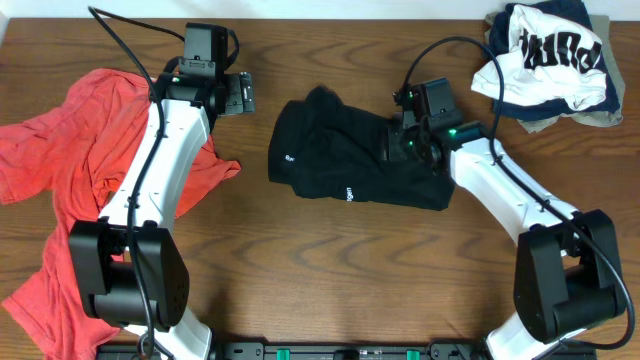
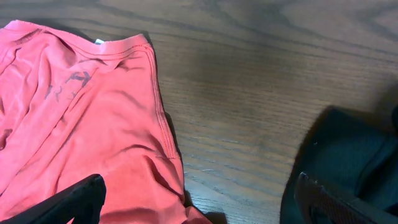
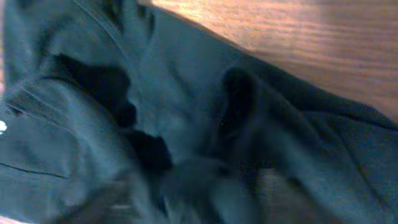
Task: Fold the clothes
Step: 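Fold the right end of the black strip leftward with the right gripper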
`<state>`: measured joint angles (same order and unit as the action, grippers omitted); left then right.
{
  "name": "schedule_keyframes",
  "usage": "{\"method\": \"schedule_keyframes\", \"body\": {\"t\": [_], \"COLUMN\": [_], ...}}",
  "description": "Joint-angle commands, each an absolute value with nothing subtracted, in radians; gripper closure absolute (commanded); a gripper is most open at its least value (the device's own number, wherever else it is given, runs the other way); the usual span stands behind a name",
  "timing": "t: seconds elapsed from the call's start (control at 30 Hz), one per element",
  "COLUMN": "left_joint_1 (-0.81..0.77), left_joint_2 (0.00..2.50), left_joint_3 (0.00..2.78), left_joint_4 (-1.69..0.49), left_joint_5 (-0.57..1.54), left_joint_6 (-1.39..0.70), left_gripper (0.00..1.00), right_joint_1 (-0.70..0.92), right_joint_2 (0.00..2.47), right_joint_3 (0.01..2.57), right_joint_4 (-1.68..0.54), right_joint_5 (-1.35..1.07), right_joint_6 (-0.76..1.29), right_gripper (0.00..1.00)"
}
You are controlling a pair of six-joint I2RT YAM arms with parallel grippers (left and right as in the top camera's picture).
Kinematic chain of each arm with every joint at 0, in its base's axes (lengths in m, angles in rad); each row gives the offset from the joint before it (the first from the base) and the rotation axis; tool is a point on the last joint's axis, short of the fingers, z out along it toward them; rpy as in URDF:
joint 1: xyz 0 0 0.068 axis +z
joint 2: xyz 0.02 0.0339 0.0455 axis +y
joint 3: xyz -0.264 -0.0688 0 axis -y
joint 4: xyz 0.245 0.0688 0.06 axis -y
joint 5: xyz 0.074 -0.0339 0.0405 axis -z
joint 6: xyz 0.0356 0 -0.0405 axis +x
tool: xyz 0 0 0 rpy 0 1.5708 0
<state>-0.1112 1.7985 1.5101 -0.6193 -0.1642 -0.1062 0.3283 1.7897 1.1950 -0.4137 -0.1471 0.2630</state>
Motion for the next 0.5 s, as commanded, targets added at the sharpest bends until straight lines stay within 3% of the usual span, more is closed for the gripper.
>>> {"method": "schedule_keyframes", "body": {"t": [0.0,0.2,0.4,0.47], "left_joint_1": [-0.106,-0.106,-0.106,-0.106], "left_joint_2": [1.784,1.784,1.784,1.784], "left_joint_3": [1.526,1.526,1.526,1.526], "left_joint_4": [-0.615,-0.616,-0.616,-0.615], "left_joint_5": [-0.176,-0.176,-0.176,-0.176], "left_joint_6": [-0.097,-0.097,-0.097,-0.097], "left_gripper": [0.02,0.02,0.02,0.02], "right_joint_1": [0.337,0.307,0.297,0.317], "right_joint_2": [1.797,1.776,1.779,1.779], "right_joint_3": [1.202,1.232,1.232,1.232], "right_joint_4": [-0.4,-0.449,-0.564,-0.585], "right_joint_5": [-0.233,-0.278,-0.259,-0.265], "right_joint_6": [0.291,0.291,0.28,0.28], "right_gripper": [0.03,0.01,0.27,0.45]}}
